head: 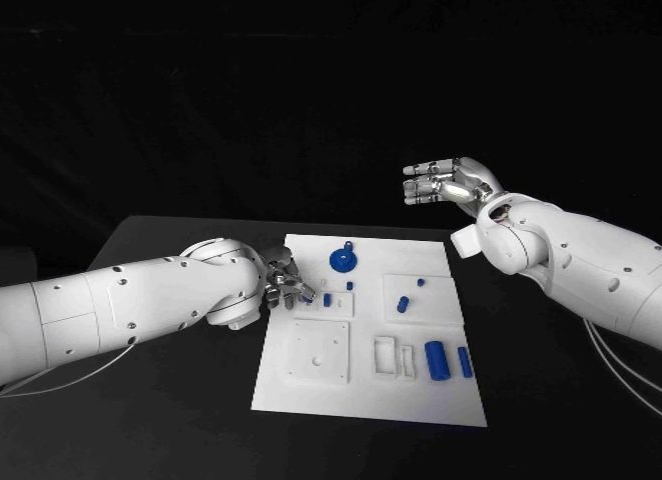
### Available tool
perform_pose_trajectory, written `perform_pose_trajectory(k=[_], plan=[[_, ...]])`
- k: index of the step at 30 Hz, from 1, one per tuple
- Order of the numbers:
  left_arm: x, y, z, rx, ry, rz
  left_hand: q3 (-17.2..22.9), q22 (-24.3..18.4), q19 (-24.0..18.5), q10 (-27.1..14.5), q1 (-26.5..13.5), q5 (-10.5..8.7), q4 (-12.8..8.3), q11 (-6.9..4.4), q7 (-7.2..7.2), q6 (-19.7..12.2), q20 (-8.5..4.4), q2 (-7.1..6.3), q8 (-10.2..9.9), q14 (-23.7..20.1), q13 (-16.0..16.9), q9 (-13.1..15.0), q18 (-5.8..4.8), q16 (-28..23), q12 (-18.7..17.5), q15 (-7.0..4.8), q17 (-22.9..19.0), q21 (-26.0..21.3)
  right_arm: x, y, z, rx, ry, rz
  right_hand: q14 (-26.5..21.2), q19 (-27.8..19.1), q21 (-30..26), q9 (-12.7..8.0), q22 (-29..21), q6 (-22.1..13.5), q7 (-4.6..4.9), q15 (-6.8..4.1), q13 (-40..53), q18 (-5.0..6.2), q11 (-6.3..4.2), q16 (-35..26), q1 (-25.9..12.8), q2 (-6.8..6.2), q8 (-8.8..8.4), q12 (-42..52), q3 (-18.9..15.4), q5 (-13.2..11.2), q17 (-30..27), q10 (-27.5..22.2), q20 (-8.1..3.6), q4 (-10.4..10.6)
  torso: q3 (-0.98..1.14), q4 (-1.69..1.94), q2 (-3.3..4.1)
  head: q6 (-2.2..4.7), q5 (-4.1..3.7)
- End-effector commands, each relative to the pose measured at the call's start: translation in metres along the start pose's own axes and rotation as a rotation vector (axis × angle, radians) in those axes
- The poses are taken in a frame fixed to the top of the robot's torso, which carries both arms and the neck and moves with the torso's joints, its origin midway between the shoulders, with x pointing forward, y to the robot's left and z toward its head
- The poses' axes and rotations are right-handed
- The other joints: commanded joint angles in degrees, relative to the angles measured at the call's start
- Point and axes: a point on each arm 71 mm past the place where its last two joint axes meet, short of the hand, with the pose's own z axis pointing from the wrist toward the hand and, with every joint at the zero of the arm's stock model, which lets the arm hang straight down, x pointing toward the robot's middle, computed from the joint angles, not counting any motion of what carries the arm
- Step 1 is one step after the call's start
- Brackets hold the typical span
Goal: Assemble the parts on the task board
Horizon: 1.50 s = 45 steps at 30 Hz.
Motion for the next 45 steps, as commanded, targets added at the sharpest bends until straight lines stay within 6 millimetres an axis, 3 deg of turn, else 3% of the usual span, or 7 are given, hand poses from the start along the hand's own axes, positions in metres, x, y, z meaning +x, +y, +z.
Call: perform_pose_trajectory(k=[1, 33, 34, 35, 37, 40, 45], plan=[[0.0027, -0.0011, -0.0001, -0.008, 0.020, 0.022, 5.61, 1.10, 0.46, 2.70, 0.62, -0.15, -5.73, -0.30, -3.43, 3.72, 0.06, 0.61, 0.27, 0.08, -0.05, 0.05, 0.02, -0.05, 0.30, -0.37, 0.04, -0.34, 0.0024, 0.0012, 0.0006, -0.007, 0.021, 0.004, -0.28, -0.52, -0.08, -0.04, 0.00, 0.30, 0.10, 0.02, 0.01, 0.71, 0.06, 0.02, -0.22, -0.06, -0.26, -0.13, -0.34, -0.22, 0.06, 0.31, 0.02, 0.19, -0.02, 0.00, -0.01, 0.01, 0.19], [0.0055, -0.0007, 0.0025, -0.035, 0.025, 0.033, 5.89, 1.10, 0.45, 2.70, 0.36, -0.06, -5.63, -0.27, -3.42, 3.73, 0.10, 0.62, 0.29, 0.13, -0.06, -0.06, 0.01, -0.07, 0.41, -0.32, 0.26, -0.24, 0.0032, 0.0006, 0.0011, -0.002, 0.023, -0.001, -0.21, -0.52, -0.06, -0.03, 0.00, 0.66, 0.11, -0.03, 0.02, 0.61, -0.01, 0.03, -0.56, 0.15, -0.26, -0.12, -1.83, 0.19, 0.06, 0.53, 0.01, 1.22, -0.02, 0.02, 0.01, -1.01, 0.08], [0.0058, -0.0011, 0.0029, -0.035, 0.024, 0.037, 5.96, 1.09, 0.46, 2.70, 0.36, -0.34, -5.70, -0.26, -3.42, 3.71, 0.09, 0.72, 0.29, 0.13, -0.05, -0.05, 0.01, -0.09, 0.44, -0.33, 0.24, -0.24, 0.0033, 0.0008, 0.0011, -0.002, 0.024, -0.001, -0.21, -0.52, -0.06, -0.03, 0.00, 0.66, 0.11, -0.03, 0.02, 0.61, -0.01, 0.03, -0.56, 0.15, -0.26, -0.12, -1.83, 0.19, 0.06, 0.53, 0.01, 1.22, -0.02, 0.02, 0.01, -1.01, 0.08], [0.0062, -0.0013, 0.0032, -0.035, 0.024, 0.040, 6.45, 1.11, 0.44, 2.67, 0.79, -2.61, -5.89, -0.26, -3.36, 3.52, 0.07, 0.79, 0.23, 0.11, -0.08, -0.10, 0.04, -0.11, 0.38, -0.35, 0.21, -0.24, 0.0035, 0.0009, 0.0011, -0.002, 0.024, -0.001, -0.21, -0.52, -0.06, -0.03, 0.00, 0.66, 0.11, -0.03, 0.02, 0.61, -0.01, 0.03, -0.56, 0.15, -0.26, -0.12, -1.83, 0.19, 0.06, 0.53, 0.01, 1.22, -0.03, 0.06, 0.02, -1.04, 0.49], [0.0073, -0.0015, 0.0037, -0.035, 0.028, 0.044, 9.43, 1.12, 0.42, 2.68, 0.03, -4.14, -5.38, -0.21, -3.31, 3.55, 0.15, -0.24, 0.30, 0.15, -0.06, -0.23, 0.09, -0.11, 0.30, -0.30, 0.26, -0.24, 0.0038, 0.0011, 0.0010, -0.003, 0.026, -0.001, -0.21, -0.52, -0.06, -0.03, 0.00, 0.66, 0.11, -0.03, 0.02, 0.61, -0.01, 0.03, -0.56, 0.15, -0.26, -0.12, -1.83, 0.19, 0.06, 0.53, 0.01, 1.22, -0.01, 0.03, 0.02, -1.06, 0.44], [0.0091, -0.0018, 0.0041, -0.036, 0.034, 0.050, 10.89, 1.11, 0.41, 2.69, 0.12, -4.63, -4.61, -0.21, -3.33, 3.61, 0.13, -0.93, 0.31, 0.13, 0.00, 0.01, 0.09, -0.15, 0.41, -0.29, 0.27, -0.16, 0.0038, 0.0012, 0.0009, -0.003, 0.027, -0.001, -0.22, -0.53, -0.06, -0.02, 0.00, 0.73, 0.11, -0.03, 0.02, 0.61, -0.01, 0.02, -0.53, 0.10, -0.24, -0.12, -2.02, 0.23, 0.06, 0.54, 0.02, 1.19, -0.05, 0.03, 0.01, -1.19, 0.45], [0.0111, -0.0026, 0.0045, -0.039, 0.045, 0.059, 10.99, 1.11, 0.40, 2.69, 0.21, -4.77, -4.54, -0.22, -3.33, 3.61, 0.13, -0.97, 0.31, 0.10, -0.01, 0.03, 0.11, -0.18, 0.38, -0.29, 0.22, -0.14, 0.0036, 0.0012, 0.0007, -0.003, 0.028, -0.002, -0.22, -0.53, -0.06, -0.02, 0.00, 0.73, 0.11, -0.03, 0.02, 0.61, -0.01, 0.02, -0.53, 0.10, -0.24, -0.12, -2.02, 0.23, 0.06, 0.54, 0.02, 1.19, -0.05, 0.04, -0.01, -1.26, 0.50]])
